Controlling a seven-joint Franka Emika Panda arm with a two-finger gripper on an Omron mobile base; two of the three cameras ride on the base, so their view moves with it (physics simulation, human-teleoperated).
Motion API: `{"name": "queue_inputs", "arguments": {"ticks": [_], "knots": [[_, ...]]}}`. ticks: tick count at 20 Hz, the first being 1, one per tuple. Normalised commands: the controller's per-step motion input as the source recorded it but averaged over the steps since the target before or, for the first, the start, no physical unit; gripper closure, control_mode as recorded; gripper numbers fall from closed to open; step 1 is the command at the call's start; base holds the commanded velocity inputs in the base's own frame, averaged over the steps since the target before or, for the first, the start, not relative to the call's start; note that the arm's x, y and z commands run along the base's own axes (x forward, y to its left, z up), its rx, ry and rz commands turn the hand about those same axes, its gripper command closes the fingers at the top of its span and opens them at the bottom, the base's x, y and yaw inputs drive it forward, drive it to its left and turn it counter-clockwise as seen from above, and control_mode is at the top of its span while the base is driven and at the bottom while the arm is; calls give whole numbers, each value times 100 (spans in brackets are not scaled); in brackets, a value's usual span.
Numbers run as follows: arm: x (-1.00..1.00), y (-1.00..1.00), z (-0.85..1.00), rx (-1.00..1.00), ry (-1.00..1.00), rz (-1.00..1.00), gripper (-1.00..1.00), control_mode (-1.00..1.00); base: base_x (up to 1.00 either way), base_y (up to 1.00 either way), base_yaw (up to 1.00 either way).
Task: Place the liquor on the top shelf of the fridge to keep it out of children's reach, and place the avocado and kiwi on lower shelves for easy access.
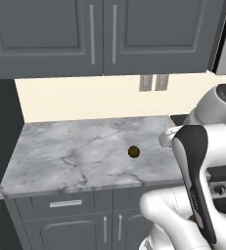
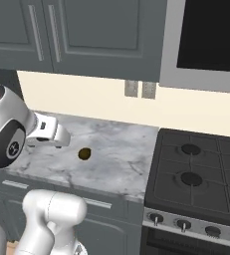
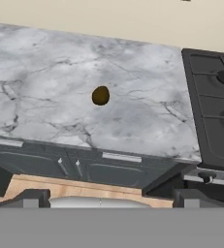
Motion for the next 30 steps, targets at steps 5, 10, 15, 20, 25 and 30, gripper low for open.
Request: {"name": "queue_inputs", "arguments": {"ticks": [5,10,15,20,25,30], "knots": [[0,0,0,0,0,0,-100,100,29,6,0],[46,8,-37,0,8,0,-100,-100,0,0,0],[50,10,-63,0,13,0,-100,-100,0,0,0],[53,7,-52,0,11,0,-100,-100,0,0,0],[56,3,-36,0,5,0,-100,-100,0,0,0],[56,0,-35,1,2,0,-100,-100,0,0,0]]}}
